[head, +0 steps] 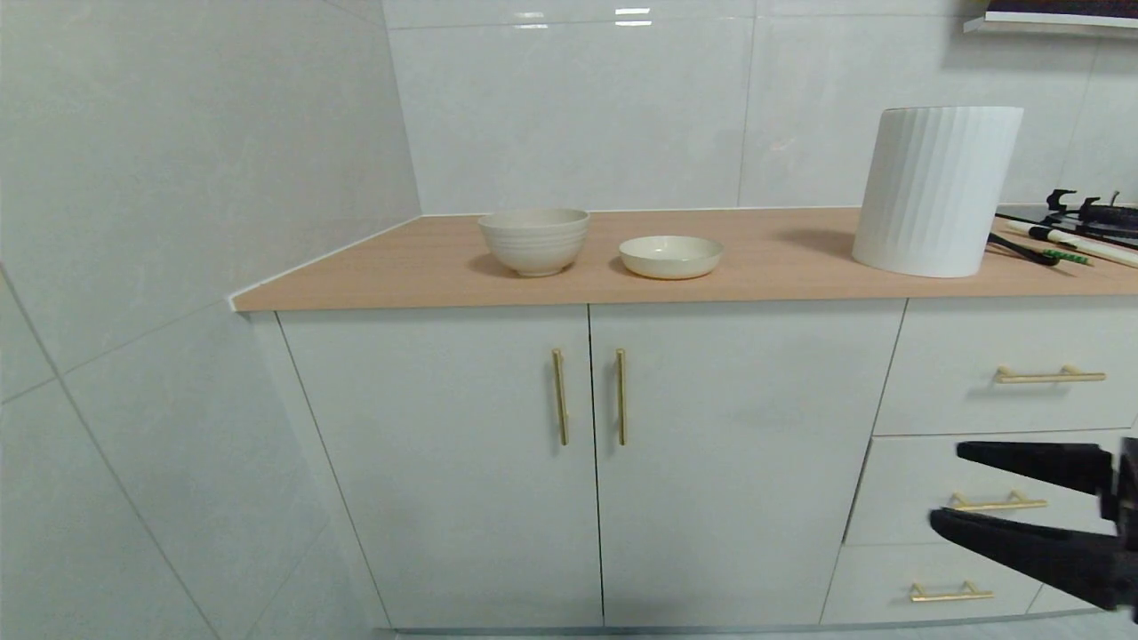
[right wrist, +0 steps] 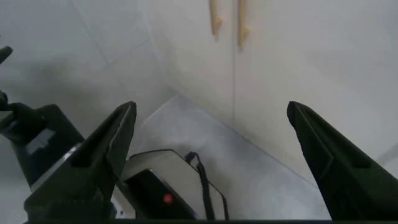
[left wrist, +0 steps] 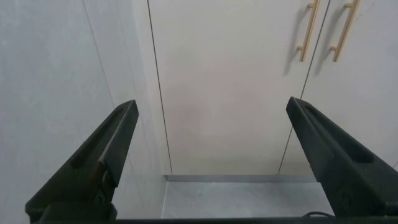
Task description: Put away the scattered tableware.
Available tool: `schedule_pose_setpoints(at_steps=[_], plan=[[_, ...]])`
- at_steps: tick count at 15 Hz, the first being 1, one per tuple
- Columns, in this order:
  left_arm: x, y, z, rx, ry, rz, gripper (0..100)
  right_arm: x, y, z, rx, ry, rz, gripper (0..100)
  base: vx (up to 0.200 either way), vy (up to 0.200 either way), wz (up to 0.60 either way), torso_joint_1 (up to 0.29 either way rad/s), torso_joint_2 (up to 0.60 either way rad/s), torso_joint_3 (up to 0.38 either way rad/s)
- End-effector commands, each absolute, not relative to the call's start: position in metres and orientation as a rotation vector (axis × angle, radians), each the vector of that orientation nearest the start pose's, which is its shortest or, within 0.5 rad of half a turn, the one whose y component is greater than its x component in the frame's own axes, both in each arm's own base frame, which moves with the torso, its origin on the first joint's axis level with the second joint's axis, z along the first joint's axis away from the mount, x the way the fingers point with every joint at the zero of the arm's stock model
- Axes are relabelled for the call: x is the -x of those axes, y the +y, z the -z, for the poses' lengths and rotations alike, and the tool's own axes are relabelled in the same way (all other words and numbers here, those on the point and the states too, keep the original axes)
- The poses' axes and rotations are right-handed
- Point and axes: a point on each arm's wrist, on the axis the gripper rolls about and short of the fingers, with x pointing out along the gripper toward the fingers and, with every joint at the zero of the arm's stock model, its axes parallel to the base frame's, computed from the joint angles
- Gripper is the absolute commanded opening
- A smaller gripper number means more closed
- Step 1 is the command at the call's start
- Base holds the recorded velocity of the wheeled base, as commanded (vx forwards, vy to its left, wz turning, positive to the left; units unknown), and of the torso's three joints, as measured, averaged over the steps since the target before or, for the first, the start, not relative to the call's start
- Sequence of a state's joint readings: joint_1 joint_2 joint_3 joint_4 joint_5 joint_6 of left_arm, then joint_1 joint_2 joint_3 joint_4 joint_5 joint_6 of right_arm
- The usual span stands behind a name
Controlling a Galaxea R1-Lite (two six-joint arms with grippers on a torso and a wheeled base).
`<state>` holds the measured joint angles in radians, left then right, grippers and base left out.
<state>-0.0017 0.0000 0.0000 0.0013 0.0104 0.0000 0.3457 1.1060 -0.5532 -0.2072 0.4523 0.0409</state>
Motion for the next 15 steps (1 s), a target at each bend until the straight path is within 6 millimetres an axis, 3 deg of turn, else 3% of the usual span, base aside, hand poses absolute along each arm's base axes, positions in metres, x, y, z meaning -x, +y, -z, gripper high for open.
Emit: schedule_pose_setpoints(at_steps=[1,6,11,13,15], plan=[[0.023,0.0,-0.075,0.0,0.002,-0.009,100,-0.21,0.11,-0.19,-0.047,0.481,-0.868,100,0.0,0.0,0.0,0.0,0.0,0.0],[0.023,0.0,-0.075,0.0,0.002,-0.009,100,-0.275,0.164,-0.176,-0.089,0.524,-0.919,100,0.0,0.0,0.0,0.0,0.0,0.0],[0.023,0.0,-0.075,0.0,0.002,-0.009,100,-0.322,0.195,-0.166,-0.166,0.546,-0.945,100,0.0,0.0,0.0,0.0,0.0,0.0],[0.023,0.0,-0.075,0.0,0.002,-0.009,100,-0.331,0.2,-0.159,-0.211,0.575,-0.931,100,0.0,0.0,0.0,0.0,0.0,0.0],[0.023,0.0,-0.075,0.0,0.002,-0.009,100,-0.349,0.21,-0.141,-0.223,0.524,-0.934,100,0.0,0.0,0.0,0.0,0.0,0.0]])
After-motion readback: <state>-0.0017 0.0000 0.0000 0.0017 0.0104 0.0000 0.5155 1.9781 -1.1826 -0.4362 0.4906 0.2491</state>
